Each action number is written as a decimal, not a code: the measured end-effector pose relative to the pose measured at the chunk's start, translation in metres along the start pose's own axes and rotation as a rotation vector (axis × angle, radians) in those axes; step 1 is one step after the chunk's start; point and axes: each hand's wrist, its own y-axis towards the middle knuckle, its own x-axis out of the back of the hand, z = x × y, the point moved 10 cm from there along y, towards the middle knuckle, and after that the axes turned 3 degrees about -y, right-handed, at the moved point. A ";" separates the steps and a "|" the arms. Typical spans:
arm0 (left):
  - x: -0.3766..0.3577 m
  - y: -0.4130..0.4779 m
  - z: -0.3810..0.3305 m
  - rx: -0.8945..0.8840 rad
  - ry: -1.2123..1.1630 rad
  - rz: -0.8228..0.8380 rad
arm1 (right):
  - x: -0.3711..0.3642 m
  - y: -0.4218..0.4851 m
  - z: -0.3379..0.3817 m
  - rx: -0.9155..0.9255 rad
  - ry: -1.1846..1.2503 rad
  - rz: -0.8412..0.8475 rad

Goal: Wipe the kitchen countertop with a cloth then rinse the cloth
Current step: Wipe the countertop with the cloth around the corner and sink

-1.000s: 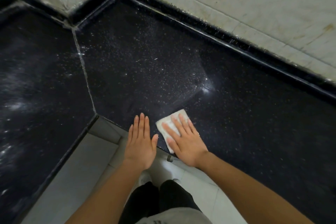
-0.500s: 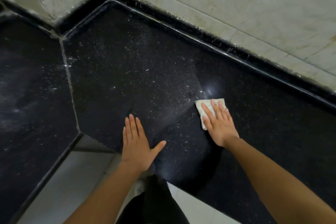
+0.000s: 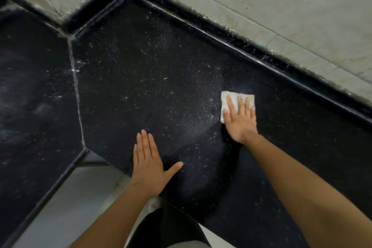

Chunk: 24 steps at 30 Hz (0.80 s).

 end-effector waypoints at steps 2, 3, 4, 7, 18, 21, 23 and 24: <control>0.001 0.000 0.000 0.004 0.001 0.007 | -0.012 -0.020 0.024 0.096 -0.040 0.002; 0.001 0.000 -0.001 0.003 0.001 0.007 | -0.020 -0.031 0.038 0.147 -0.061 0.009; 0.002 0.000 -0.001 0.002 0.000 0.008 | -0.027 -0.043 0.050 0.196 -0.081 0.019; 0.002 -0.001 -0.001 -0.002 -0.007 0.012 | -0.046 -0.077 0.078 0.353 -0.138 0.048; -0.001 0.001 0.001 0.013 0.010 0.027 | -0.012 -0.026 0.037 0.466 -0.242 -0.033; -0.002 0.002 0.001 0.017 0.031 0.030 | 0.009 0.011 0.021 0.334 -0.186 -0.065; -0.003 0.001 0.002 0.025 0.033 0.037 | 0.023 0.032 0.015 0.260 -0.131 -0.089; -0.003 0.002 0.002 0.030 0.035 0.040 | 0.028 0.042 0.012 0.211 -0.097 -0.096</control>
